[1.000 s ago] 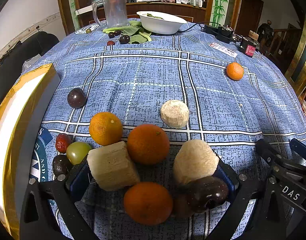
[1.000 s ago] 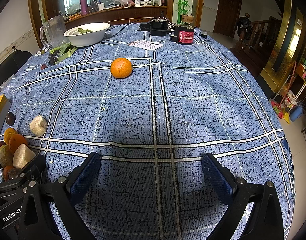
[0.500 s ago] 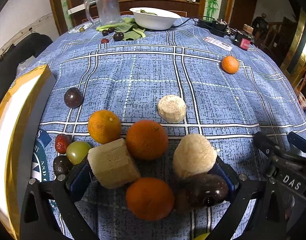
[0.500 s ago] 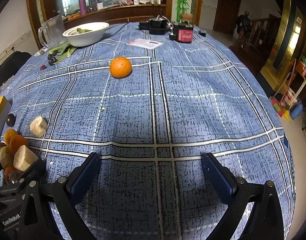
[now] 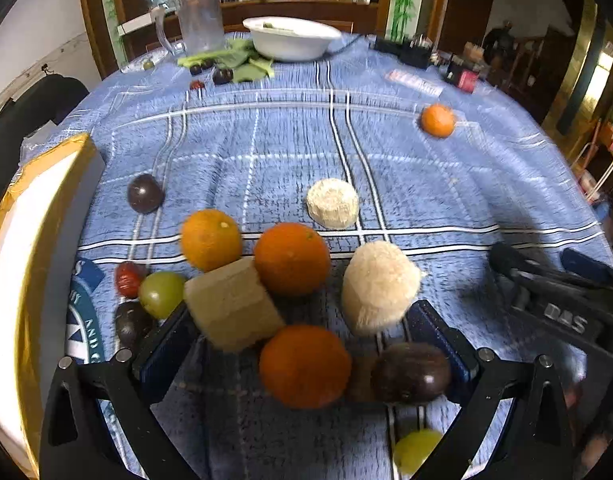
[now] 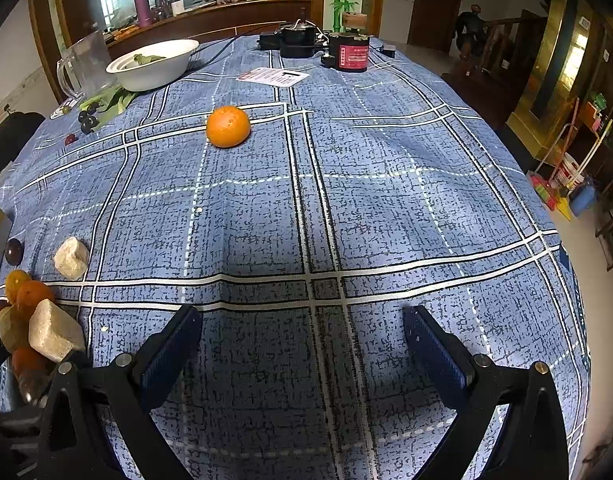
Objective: Organize fruits
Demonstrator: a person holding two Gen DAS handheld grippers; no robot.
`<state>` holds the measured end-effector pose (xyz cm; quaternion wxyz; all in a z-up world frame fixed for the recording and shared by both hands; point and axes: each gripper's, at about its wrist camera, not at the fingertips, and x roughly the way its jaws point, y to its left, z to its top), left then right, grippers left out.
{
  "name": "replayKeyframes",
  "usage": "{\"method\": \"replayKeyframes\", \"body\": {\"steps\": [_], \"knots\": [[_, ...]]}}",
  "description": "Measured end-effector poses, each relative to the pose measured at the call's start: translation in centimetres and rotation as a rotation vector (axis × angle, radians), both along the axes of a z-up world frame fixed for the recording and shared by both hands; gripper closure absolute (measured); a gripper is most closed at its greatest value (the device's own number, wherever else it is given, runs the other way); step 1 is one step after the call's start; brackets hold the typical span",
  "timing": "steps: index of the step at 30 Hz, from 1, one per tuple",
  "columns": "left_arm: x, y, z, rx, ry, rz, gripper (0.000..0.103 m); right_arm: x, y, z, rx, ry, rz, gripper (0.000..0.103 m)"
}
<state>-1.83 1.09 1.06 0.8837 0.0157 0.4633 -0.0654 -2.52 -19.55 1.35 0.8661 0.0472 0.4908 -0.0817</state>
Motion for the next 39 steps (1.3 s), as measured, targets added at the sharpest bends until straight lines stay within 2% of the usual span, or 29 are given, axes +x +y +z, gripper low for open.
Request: {"method": "replayKeyframes", "body": {"steps": [7, 9, 15, 19, 20, 22, 26, 27, 30, 34, 39], "knots": [[-3.8, 4.8, 5.3, -0.071, -0.219, 0.025, 0.0, 0.1, 0.0, -0.1, -0.001, -0.005, 0.001, 0.001], [-4.5, 6.9, 6.7, -0.082, -0.254, 0.039, 0.0, 0.0, 0.0, -0.1, -0.001, -0.007, 0.003, 0.001], [-7.9, 13.4, 10.2, 0.013, -0.369, 0.179, 0.0, 0.2, 0.1, 0.0, -0.009, 0.0, -0.015, 0.001], [-9.5, 16.6, 11.7, -0.003, -0.414, 0.229, 0.0, 0.5, 0.0, 0.2, -0.013, 0.016, -0.004, 0.001], [-9.7, 17.1, 11.8, -0.016, -0.416, 0.236, 0.0, 0.3, 0.1, 0.5, -0.03, 0.003, -0.005, 0.001], [-10.3, 17.5, 11.6, -0.037, -0.411, 0.234, 0.0, -0.8, 0.3, 2.3, -0.047, -0.08, -0.003, 0.001], [-10.8, 16.9, 10.8, -0.074, -0.388, 0.181, 0.0, -4.2, 0.8, 6.2, 0.021, -0.256, 0.03, 0.001], [-10.8, 16.3, 10.4, -0.077, -0.377, 0.165, 0.0, -5.6, 1.1, 7.4, 0.037, -0.323, 0.041, 0.001], [-11.2, 14.9, 9.4, -0.102, -0.341, 0.115, 0.0, -8.8, 2.4, 8.9, 0.027, -0.438, 0.091, 0.001], [-11.4, 12.7, 8.1, -0.094, -0.311, 0.048, 0.0, -9.7, 3.8, 8.2, 0.036, -0.385, 0.167, 0.001], [-11.6, 11.1, 7.0, -0.065, -0.283, 0.018, 0.0, -10.4, 4.2, 6.1, 0.151, -0.27, 0.202, 0.001]]}}
